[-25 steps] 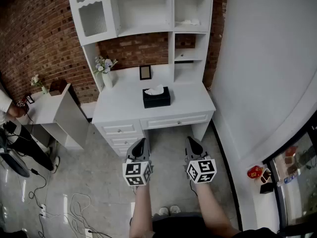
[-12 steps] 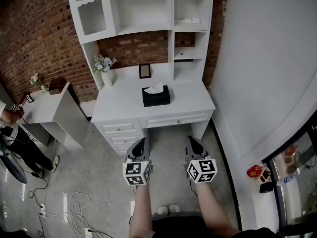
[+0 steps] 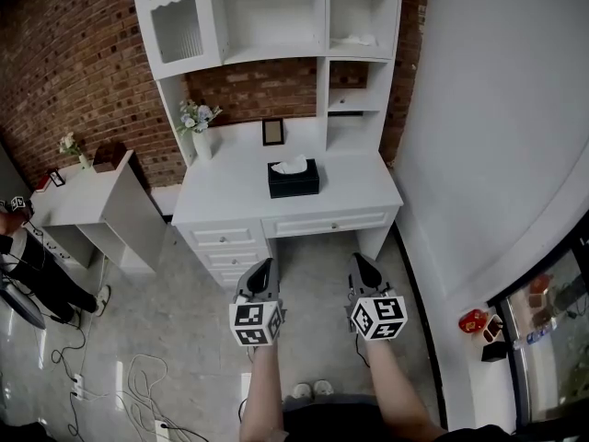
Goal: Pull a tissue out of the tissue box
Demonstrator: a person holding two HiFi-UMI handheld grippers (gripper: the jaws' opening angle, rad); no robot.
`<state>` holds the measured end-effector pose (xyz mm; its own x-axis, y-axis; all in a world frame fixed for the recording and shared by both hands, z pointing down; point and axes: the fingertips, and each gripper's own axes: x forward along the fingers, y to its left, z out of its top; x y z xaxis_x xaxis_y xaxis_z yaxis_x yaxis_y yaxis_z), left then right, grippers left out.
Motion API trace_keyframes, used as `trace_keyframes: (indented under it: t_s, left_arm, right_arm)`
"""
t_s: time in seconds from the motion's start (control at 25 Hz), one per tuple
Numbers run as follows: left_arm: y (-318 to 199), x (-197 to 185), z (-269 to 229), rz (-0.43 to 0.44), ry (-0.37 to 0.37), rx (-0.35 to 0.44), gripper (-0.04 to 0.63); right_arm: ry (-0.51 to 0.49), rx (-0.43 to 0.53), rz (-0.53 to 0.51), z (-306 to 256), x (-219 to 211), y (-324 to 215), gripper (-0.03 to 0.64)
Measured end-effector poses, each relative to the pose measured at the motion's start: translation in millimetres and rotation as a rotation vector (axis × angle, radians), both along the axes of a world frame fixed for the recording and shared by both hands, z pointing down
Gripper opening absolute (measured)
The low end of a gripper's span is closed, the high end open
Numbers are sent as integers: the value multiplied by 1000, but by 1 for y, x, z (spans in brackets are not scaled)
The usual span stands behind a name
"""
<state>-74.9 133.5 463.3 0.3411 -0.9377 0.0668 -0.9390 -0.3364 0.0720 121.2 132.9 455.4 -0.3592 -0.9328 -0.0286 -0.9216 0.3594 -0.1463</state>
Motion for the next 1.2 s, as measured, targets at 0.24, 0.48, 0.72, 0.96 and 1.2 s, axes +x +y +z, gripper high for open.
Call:
trace_keyframes:
  t_s: [0.24, 0.48, 0.72, 0.96, 1.2]
  left_arm:
    - [3, 2, -1, 15, 17, 22, 39]
    - [4, 3, 2, 11, 25, 23, 158]
    - [1, 9, 4, 6, 21, 22, 176]
    - [-1, 15, 2, -9, 18, 32, 176]
    - [-4, 20, -4, -31, 23, 55, 177]
  right_arm:
    - [-3, -8, 6, 1, 4, -1, -2]
    - [-4, -17, 1, 5, 6, -2, -2]
    - [-11, -17, -12, 7, 10, -8, -2]
    - [-5, -11, -38, 7, 16, -17, -2]
    - [-9, 5, -54, 0, 24, -28, -2]
